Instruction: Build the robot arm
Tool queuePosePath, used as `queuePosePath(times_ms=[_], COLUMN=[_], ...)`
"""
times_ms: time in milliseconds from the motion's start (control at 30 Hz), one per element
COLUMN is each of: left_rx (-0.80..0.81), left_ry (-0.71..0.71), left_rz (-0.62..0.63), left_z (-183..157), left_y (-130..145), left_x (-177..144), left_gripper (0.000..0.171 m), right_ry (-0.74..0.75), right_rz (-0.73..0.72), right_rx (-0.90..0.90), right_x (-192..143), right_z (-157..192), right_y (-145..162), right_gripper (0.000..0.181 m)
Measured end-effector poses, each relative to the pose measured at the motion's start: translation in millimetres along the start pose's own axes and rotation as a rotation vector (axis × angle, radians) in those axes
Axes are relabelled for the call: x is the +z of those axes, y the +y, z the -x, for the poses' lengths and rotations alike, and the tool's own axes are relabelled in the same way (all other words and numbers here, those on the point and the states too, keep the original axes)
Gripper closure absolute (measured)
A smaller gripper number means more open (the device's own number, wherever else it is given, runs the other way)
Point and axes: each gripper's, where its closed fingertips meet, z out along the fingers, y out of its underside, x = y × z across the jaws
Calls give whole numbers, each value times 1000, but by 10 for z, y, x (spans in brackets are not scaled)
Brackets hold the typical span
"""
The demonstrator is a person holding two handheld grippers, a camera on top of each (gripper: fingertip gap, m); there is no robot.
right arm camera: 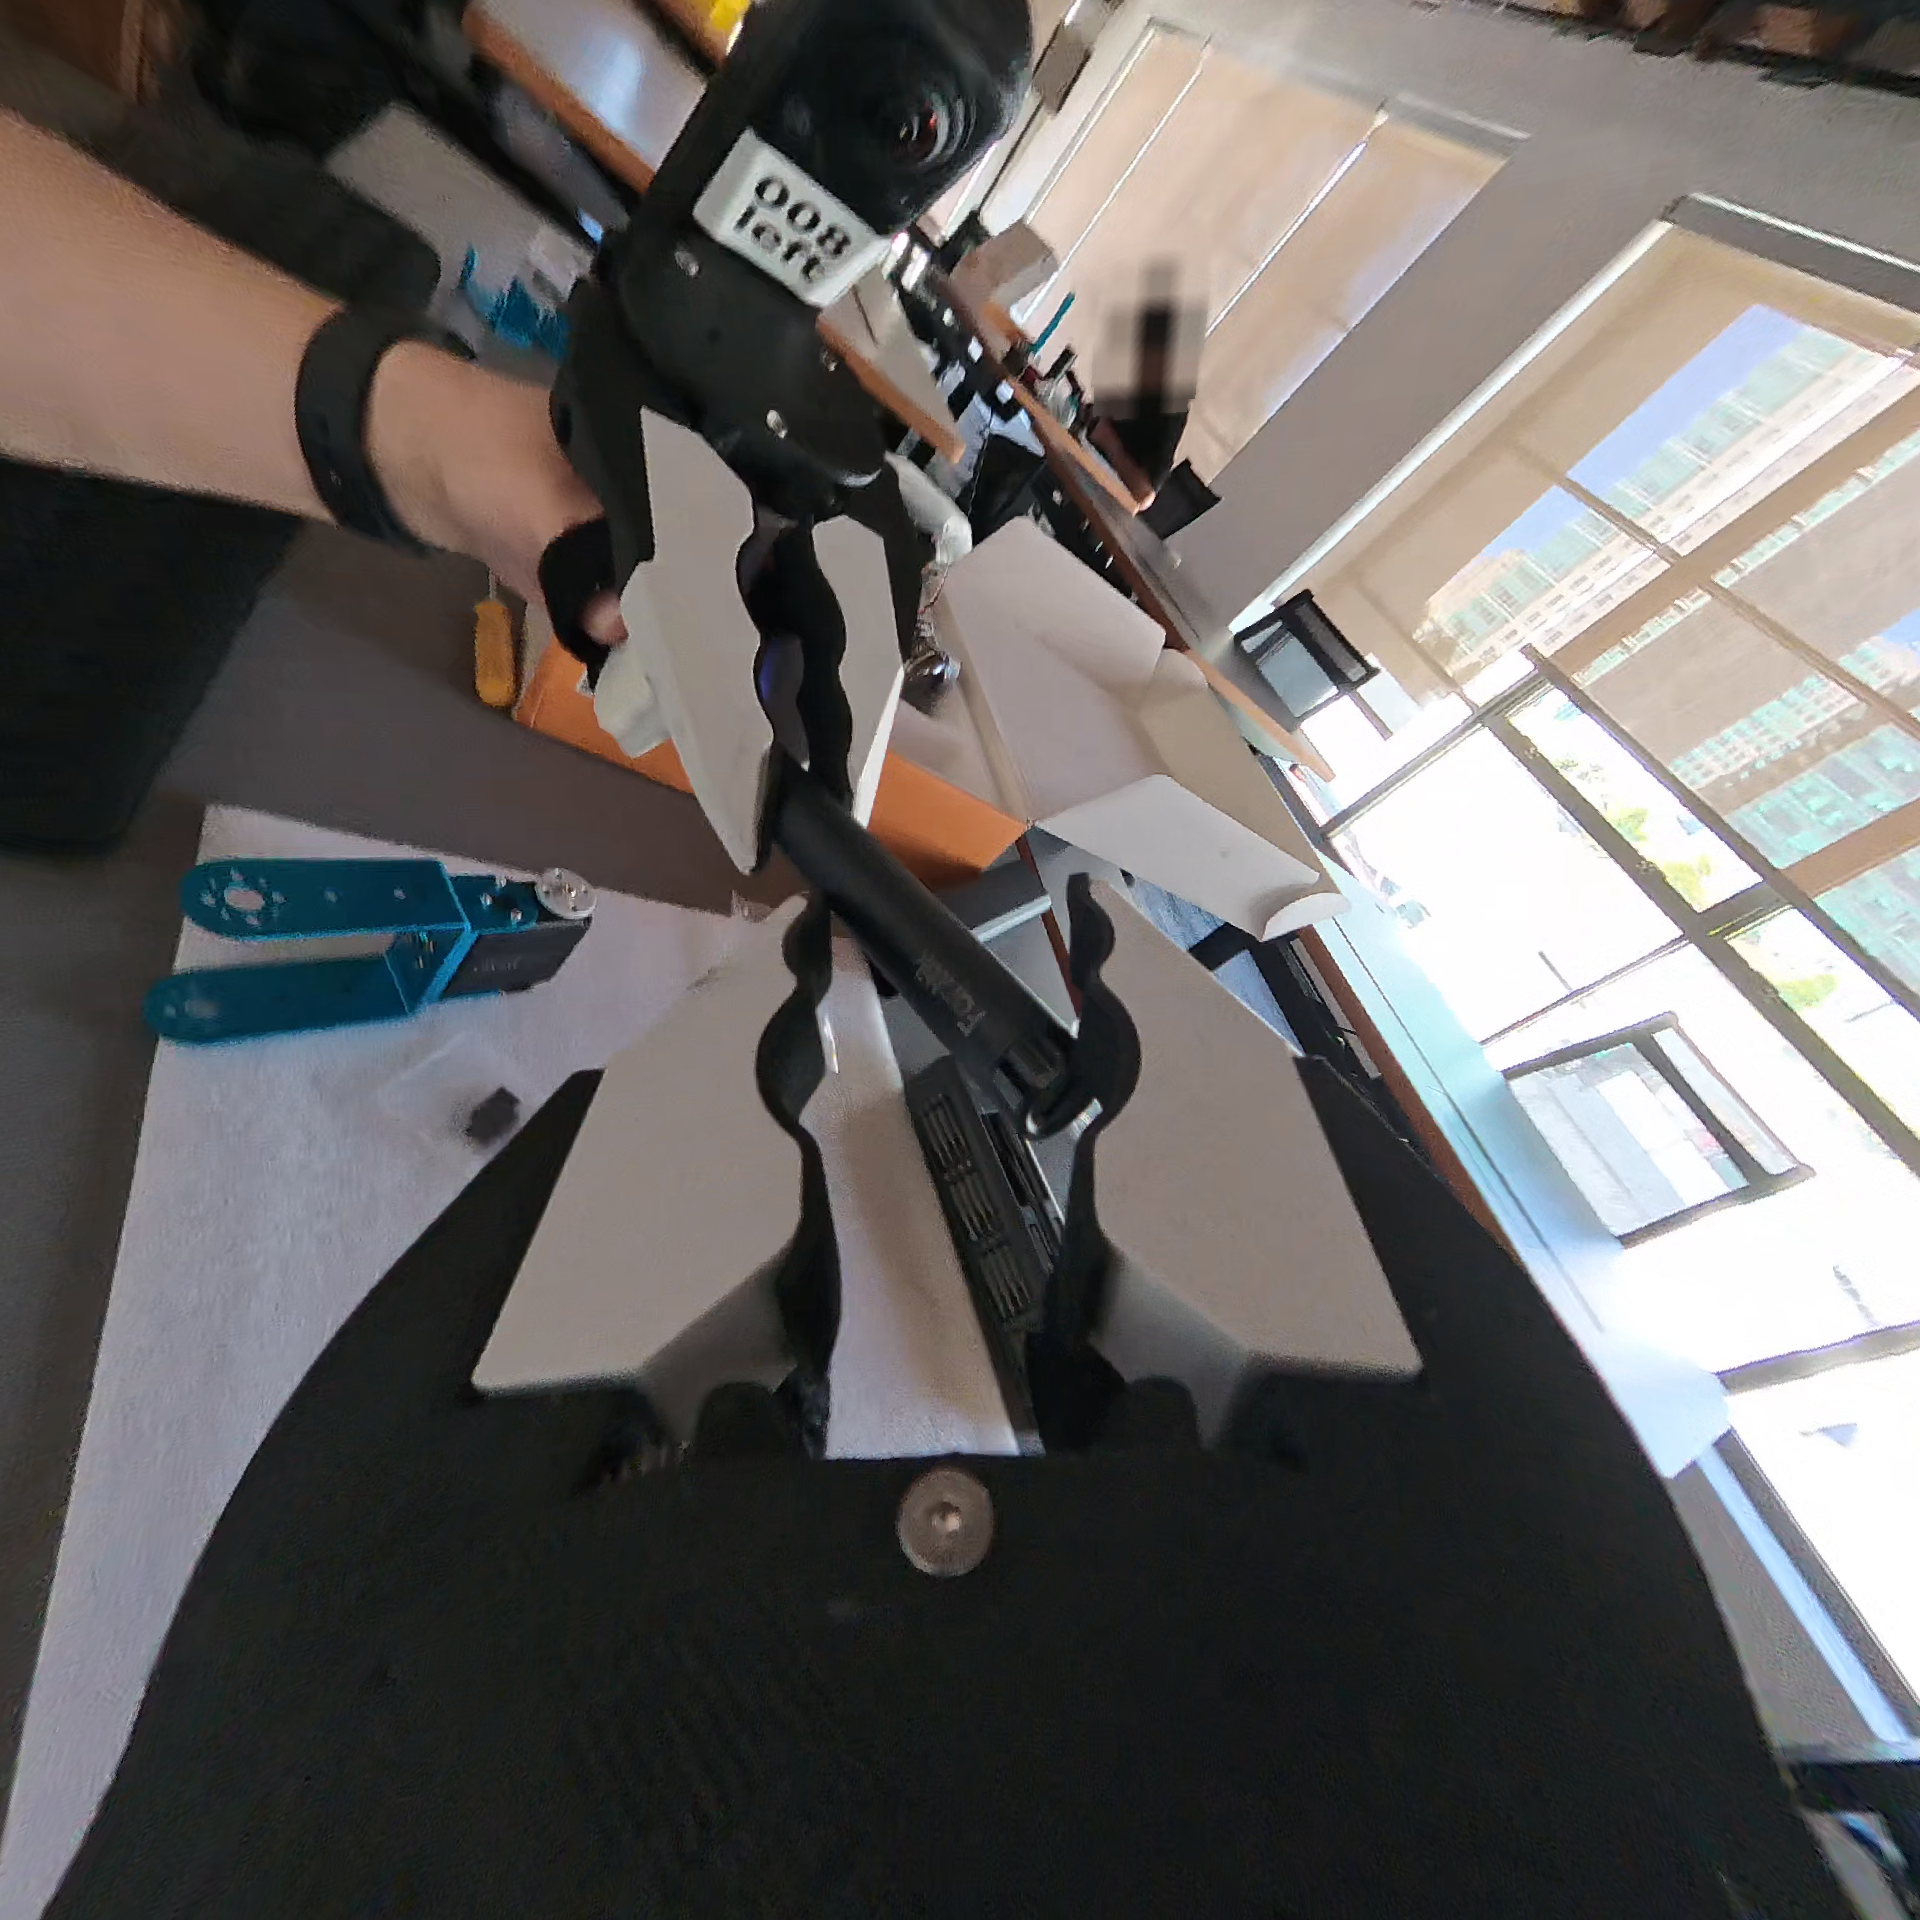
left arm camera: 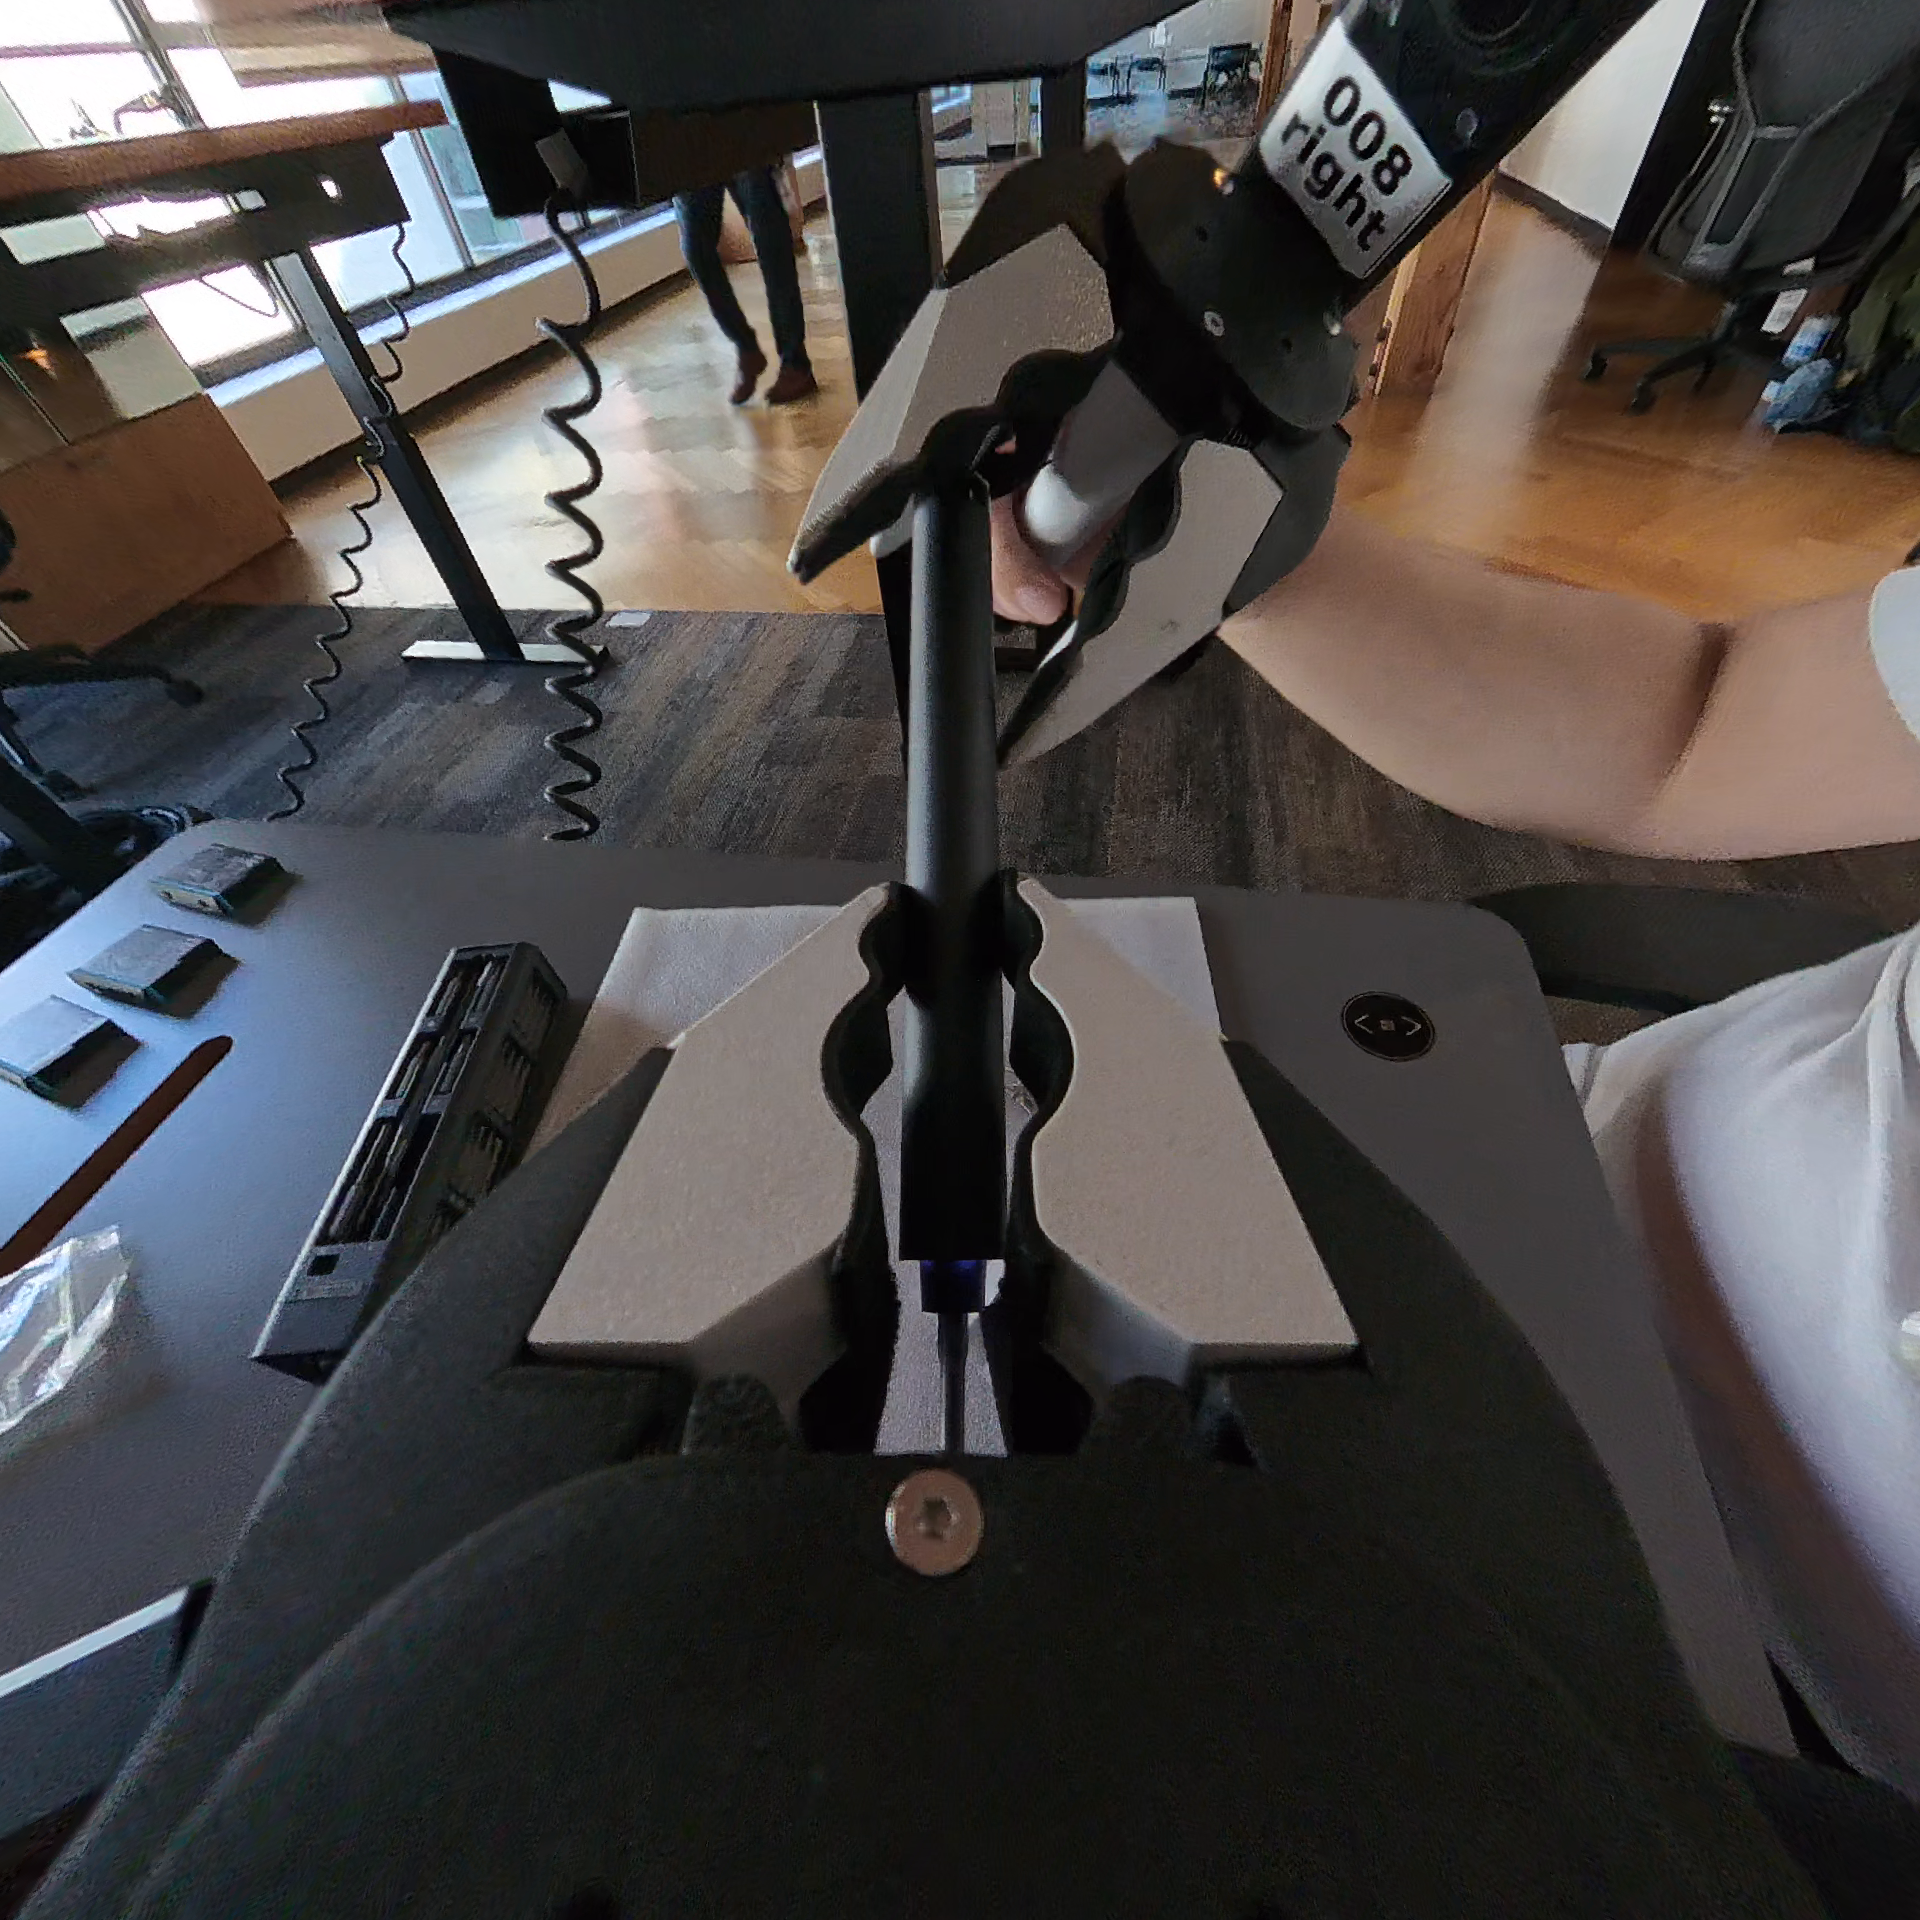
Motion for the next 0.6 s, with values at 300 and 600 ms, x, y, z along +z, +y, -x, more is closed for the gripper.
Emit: queuePosePath(times_ms=[300, 600], left_rx=[-157, -260], left_ry=[40, 76], left_rz=[-90, -217], left_z=[148, 129], left_y=[54, -73], left_x=[-133, -262], left_gripper=[155, 155], right_ry=[212, -124], right_rz=[-398, -681], right_rx=[505, 1023], right_x=[-491, 142], right_z=[-419, -455], right_y=[-29, -350], right_gripper=[131, 164])
